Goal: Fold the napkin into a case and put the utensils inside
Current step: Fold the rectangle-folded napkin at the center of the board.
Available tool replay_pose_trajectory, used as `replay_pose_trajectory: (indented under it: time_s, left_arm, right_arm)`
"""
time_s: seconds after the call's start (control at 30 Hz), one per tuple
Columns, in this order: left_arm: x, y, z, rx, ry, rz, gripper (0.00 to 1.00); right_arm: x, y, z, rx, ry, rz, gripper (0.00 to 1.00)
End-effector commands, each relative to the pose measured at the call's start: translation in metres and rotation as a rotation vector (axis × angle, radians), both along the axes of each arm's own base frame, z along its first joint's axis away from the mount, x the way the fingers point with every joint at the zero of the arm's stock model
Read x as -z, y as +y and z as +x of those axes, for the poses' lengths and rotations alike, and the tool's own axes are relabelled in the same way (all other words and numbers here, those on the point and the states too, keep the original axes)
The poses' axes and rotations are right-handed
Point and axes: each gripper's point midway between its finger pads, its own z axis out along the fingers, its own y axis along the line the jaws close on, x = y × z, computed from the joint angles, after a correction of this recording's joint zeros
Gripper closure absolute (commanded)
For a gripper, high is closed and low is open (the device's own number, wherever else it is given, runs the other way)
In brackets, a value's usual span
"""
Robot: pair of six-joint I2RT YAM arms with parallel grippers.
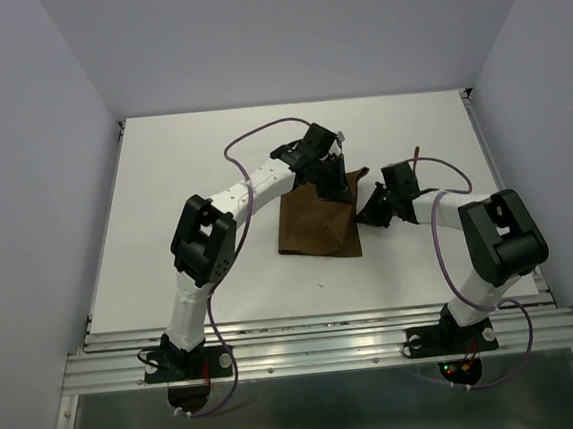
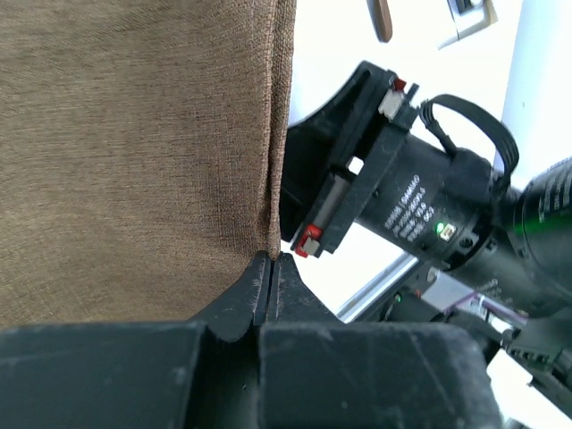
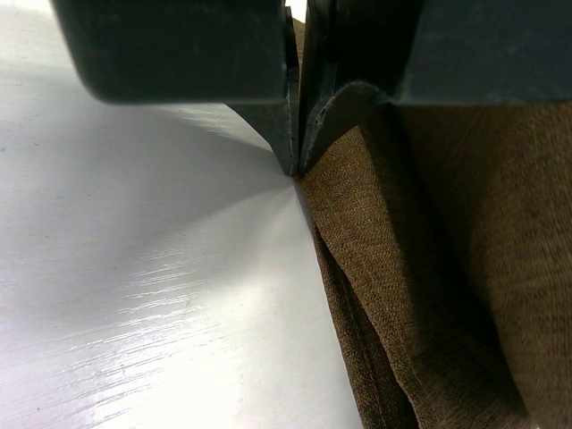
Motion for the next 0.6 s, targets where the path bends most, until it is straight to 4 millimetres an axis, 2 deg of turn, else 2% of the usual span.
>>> replay_pose_trajectory:
  time_s: [0.0,0.1,0.2,0.57]
  left_arm:
    - [-0.033,-0.002,0.01,-0.054,-0.081,-0.042,1.0]
    - [-0.035,-0.004,0.009,-0.039,-0.078,-0.051,1.0]
    - [-0.022,-0.007,0.005,-0.017,-0.043,-0.047,1.0]
    - [-0.009,-0.011,0.003,-0.017,-0.012,-0.06,1.0]
  right_arm:
    - [-0.004,0.003,0.006,-0.005,-0.025,0.003,0.94]
    - [-0.002,0.003,0.006,-0.004,-0.019,0.002,0.94]
    - [-0.003,0.003,0.006,-0.004,-0.022,0.003,0.94]
    - [-0.003,0.002,0.005,0.001,-0.022,0.001,0.94]
